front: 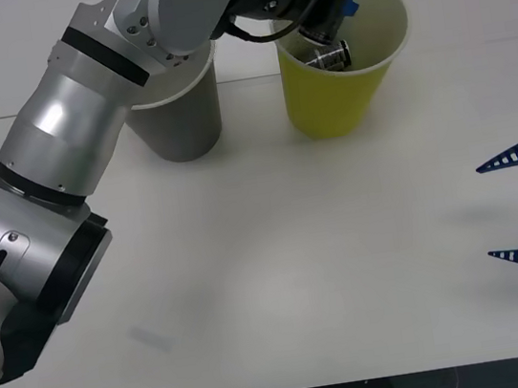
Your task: Put the can into the green bin and the plastic bottle into the gray bin
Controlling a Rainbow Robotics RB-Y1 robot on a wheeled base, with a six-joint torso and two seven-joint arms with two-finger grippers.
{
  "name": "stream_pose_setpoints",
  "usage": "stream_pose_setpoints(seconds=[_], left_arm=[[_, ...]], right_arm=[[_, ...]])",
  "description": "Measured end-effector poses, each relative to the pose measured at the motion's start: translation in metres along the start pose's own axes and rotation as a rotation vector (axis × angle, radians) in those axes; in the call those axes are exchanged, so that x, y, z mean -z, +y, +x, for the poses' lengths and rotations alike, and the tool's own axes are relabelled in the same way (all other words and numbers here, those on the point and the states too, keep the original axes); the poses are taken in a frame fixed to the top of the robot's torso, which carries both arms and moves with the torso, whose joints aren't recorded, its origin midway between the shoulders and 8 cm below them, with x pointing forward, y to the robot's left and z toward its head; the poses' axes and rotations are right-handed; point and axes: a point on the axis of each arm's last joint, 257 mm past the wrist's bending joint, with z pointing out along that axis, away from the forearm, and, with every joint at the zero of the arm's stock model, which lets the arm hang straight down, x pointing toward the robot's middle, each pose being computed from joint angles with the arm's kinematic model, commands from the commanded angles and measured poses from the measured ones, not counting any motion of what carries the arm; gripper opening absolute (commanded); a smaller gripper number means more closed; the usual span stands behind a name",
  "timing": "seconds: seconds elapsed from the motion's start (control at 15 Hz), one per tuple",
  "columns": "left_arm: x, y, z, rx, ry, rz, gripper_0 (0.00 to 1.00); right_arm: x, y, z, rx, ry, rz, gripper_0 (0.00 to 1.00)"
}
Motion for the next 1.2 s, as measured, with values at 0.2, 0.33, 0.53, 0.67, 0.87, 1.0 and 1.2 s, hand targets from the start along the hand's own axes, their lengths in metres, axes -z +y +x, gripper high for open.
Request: stream_pose_setpoints(seconds=[0.2,0.33,0.53,0.67,0.87,1.0,1.2], left_arm=[[0.000,-0.003,0.000,-0.043,-0.002,0.010,1.00],[0.002,-0.008,-0.002,-0.066,-0.014,0.027,1.00],[0.019,-0.010,0.007,-0.098,-0.059,0.040,1.00],[0.036,-0.007,0.018,-0.118,-0.097,0.064,1.00],[0.066,-0.002,0.039,-0.140,-0.147,0.086,1.00],[0.089,-0.003,0.053,-0.142,-0.178,0.089,1.00],[0.125,-0.012,0.079,-0.142,-0.222,0.111,1.00]], right_arm=[[0.000,0.000,0.000,0.000,0.000,0.000,1.00],[0.000,0.000,0.000,0.000,0.000,0.000,1.00],[0.000,0.000,0.000,0.000,0.000,0.000,1.00],[0.000,0.000,0.000,0.000,0.000,0.000,1.00],[0.000,0.000,0.000,0.000,0.000,0.000,1.00],[0.000,0.000,0.000,0.000,0.000,0.000,1.00],[0.000,0.000,0.000,0.000,0.000,0.000,1.00]])
